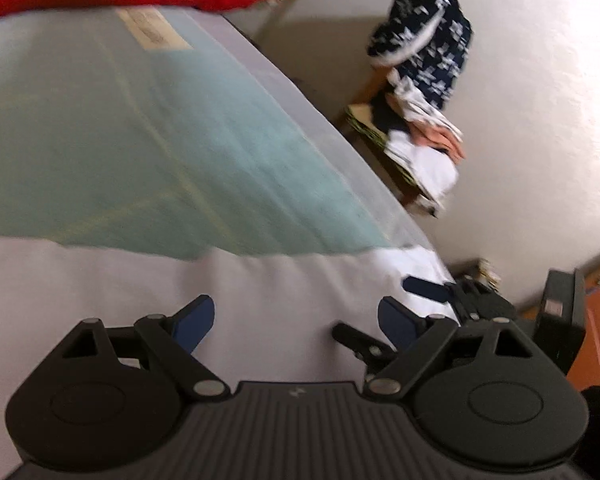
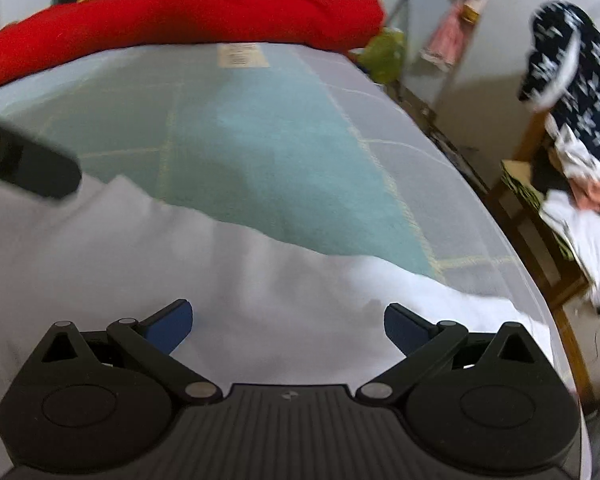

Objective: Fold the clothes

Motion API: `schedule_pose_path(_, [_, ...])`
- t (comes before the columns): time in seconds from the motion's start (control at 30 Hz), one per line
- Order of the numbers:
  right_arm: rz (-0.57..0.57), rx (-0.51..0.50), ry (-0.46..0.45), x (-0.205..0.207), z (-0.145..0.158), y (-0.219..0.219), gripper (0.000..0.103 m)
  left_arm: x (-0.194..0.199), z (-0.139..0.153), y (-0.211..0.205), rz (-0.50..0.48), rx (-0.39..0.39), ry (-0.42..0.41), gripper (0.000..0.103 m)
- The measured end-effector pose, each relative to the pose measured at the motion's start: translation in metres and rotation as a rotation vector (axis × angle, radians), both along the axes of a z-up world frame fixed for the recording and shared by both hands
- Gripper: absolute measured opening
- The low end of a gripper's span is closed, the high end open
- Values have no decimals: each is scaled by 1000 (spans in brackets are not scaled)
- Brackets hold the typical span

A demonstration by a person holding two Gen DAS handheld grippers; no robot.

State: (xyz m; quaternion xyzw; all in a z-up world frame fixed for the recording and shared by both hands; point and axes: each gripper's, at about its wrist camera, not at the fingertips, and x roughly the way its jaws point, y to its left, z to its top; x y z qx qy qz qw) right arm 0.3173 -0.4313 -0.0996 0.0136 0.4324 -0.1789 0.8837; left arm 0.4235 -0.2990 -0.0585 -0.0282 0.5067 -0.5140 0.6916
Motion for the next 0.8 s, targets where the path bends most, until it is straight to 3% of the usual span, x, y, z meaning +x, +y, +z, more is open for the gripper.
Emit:
schedule_pose_path(0.37, [-205, 171, -89, -12, -16, -79, 103, 13, 2, -9, 39, 12, -70, 88])
schedule_pose_path(0.53, [-258, 202, -157, -32, 4, -103, 103, 24, 7, -9, 75, 18, -112, 88])
schedule_pose_path(0.7, [-276, 213, -65, -48, -18, -119, 103, 22, 11, 6, 105, 59, -124, 88])
schedule_pose_path(0.8, [-288, 202, -86, -60, -27, -139, 103, 20, 12, 14, 118, 90, -136, 88])
